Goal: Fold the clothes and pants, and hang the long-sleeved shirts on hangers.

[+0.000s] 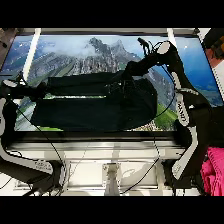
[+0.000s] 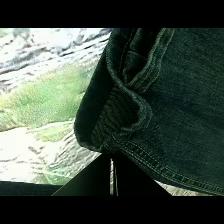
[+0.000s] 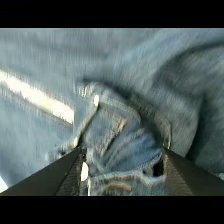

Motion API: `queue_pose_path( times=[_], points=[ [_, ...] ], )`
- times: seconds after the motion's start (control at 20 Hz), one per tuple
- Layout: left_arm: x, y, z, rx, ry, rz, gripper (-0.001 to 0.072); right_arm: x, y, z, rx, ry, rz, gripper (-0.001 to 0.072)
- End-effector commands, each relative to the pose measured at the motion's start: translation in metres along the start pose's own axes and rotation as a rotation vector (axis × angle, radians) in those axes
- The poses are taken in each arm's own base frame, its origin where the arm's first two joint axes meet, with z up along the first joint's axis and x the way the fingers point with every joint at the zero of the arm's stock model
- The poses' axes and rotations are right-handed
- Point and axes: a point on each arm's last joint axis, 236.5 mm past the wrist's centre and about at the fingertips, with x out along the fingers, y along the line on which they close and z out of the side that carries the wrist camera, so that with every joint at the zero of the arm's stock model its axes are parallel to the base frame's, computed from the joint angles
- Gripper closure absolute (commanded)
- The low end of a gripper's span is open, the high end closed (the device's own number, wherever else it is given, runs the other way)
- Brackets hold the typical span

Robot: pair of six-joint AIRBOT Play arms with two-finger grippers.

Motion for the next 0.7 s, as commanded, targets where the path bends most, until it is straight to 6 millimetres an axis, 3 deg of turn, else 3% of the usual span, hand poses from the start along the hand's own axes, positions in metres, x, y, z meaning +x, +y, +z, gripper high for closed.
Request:
queue_pose_path(
  times=[0.0, 0.65],
  points=[
    [0.0, -0.001, 0.0, -0.003, -0.001, -0.005, 0.0697, 0.009, 0.023, -0.02, -0.079, 0.084, 0.081, 0.0167],
    [0.0, -0.002, -0.001, -0.003, 0.004, -0.006, 0.0697, 0.035, 0.056, -0.064, -0.228, 0.262, 0.093, 0.0171]
  ],
)
